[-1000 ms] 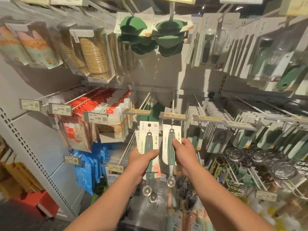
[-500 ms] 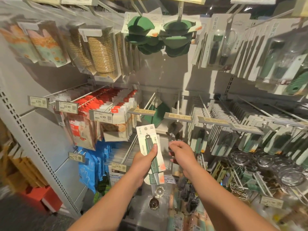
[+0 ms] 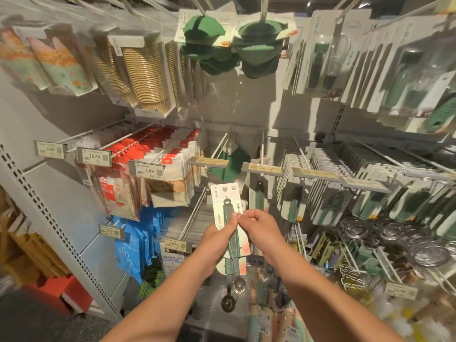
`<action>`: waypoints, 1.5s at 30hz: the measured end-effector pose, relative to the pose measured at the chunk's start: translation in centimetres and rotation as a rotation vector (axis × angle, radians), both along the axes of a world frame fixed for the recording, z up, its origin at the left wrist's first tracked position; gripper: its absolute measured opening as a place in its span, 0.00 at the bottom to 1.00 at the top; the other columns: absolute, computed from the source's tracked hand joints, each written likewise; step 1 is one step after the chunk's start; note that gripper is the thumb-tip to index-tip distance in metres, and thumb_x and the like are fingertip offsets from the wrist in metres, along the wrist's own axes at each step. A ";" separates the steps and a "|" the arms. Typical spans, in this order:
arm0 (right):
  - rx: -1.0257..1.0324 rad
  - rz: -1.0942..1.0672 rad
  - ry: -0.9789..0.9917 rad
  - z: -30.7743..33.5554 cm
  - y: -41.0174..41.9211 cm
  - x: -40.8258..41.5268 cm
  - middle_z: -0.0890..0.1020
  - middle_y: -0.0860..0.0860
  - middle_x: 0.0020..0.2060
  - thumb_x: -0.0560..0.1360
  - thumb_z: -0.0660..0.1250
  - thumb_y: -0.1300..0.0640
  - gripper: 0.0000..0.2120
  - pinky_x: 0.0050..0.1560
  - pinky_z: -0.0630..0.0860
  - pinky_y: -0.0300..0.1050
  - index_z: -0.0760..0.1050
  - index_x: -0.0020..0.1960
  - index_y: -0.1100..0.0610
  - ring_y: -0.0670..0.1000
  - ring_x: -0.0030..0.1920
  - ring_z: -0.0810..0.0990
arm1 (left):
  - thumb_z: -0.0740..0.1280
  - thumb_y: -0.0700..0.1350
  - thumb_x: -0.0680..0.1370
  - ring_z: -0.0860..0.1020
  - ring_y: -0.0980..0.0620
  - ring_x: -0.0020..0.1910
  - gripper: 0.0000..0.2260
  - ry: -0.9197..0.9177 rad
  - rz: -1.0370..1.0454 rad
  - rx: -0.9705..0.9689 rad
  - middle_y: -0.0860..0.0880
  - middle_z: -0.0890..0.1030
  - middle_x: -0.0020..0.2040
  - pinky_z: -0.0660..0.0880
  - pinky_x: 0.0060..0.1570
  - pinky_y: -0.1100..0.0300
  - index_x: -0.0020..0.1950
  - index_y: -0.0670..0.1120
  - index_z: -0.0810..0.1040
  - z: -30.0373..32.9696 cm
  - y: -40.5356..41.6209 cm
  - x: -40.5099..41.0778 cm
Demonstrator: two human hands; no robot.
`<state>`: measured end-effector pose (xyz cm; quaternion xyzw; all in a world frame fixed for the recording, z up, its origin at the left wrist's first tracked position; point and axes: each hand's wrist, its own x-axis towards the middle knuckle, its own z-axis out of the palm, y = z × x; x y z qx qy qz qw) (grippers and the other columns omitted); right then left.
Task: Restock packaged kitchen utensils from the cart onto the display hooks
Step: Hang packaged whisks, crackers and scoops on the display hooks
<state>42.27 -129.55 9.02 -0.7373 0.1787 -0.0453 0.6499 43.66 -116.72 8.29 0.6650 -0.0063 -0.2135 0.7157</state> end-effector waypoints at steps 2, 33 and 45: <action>-0.002 -0.017 0.002 -0.2 -0.1 0.0 0.83 0.51 0.43 0.80 0.71 0.54 0.07 0.44 0.73 0.41 0.81 0.50 0.58 0.49 0.45 0.79 | 0.64 0.60 0.82 0.74 0.57 0.55 0.10 -0.002 0.005 -0.035 0.57 0.76 0.58 0.66 0.61 0.59 0.62 0.60 0.74 0.4 -0.1 -0.1; 0.001 -0.357 -0.143 -0.4 -3.3 0.6 0.82 0.52 0.43 0.82 0.68 0.55 0.04 0.40 0.73 0.43 0.78 0.51 0.56 0.49 0.41 0.78 | 0.68 0.43 0.83 0.83 0.54 0.50 0.07 -0.017 0.262 -0.103 0.52 0.86 0.52 0.75 0.42 0.59 0.60 0.52 0.78 0.6 -0.2 1.5; -0.078 -0.309 0.086 -1.0 -4.5 2.7 0.76 0.55 0.67 0.81 0.69 0.51 0.24 0.68 0.72 0.51 0.69 0.74 0.57 0.57 0.65 0.75 | 0.63 0.40 0.82 0.81 0.48 0.49 0.10 -0.010 0.251 -0.107 0.45 0.83 0.53 0.75 0.45 0.53 0.63 0.47 0.76 0.2 0.4 2.0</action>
